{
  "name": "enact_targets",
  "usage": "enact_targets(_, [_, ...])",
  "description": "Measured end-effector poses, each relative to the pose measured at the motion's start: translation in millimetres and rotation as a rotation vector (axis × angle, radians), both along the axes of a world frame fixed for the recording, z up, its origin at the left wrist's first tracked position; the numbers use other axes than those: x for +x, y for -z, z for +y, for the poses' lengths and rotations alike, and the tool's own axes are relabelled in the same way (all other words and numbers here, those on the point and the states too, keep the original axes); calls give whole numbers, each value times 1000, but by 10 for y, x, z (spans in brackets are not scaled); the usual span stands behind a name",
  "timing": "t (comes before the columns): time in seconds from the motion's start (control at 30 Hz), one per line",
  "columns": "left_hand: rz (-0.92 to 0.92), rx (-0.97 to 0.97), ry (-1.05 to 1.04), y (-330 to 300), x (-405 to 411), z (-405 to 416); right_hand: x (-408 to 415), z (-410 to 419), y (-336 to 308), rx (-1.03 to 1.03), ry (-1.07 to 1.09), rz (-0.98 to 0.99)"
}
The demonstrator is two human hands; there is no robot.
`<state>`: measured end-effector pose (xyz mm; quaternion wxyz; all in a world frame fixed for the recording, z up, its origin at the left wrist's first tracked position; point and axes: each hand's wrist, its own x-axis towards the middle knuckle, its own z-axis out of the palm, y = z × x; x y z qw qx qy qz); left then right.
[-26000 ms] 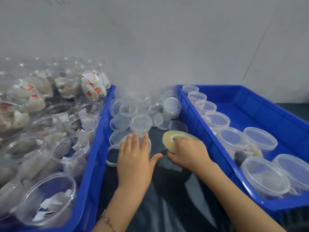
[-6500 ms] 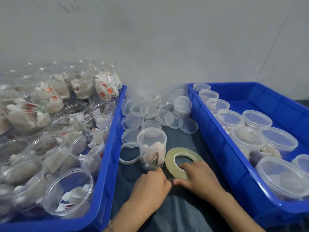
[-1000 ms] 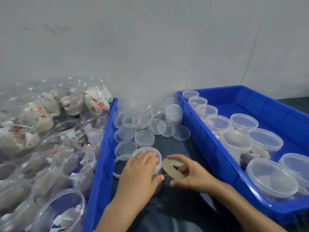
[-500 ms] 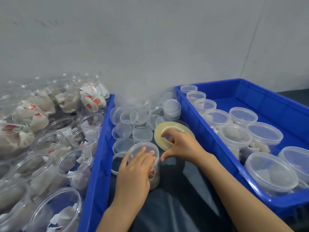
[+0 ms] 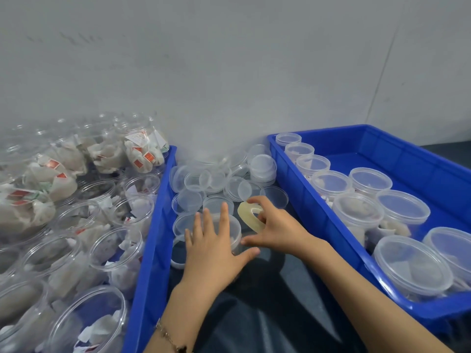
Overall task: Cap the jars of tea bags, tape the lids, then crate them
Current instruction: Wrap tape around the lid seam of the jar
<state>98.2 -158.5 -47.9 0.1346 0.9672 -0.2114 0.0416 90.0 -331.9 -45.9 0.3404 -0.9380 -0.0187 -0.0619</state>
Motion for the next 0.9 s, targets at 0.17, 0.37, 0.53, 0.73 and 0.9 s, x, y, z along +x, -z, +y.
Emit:
enact_targets(0.17, [-142,45,-5,97,42,20,-101,-34,104,-150,-95,0])
enact_targets(0.37, [-61,30,49,63,13,50,-32,-137,162,-597,106,-328])
enact_targets(0.53, [4,34,65,44,-83,96,13,-168,166,-713,226,-522])
enact_targets(0.73, [-57,14,80,-3,-175,110,-5,-7,290,-830,423,-607])
enact_targets(0.9, [19,-28,165,-64,-151,132,111,157,275,-866,548,-524])
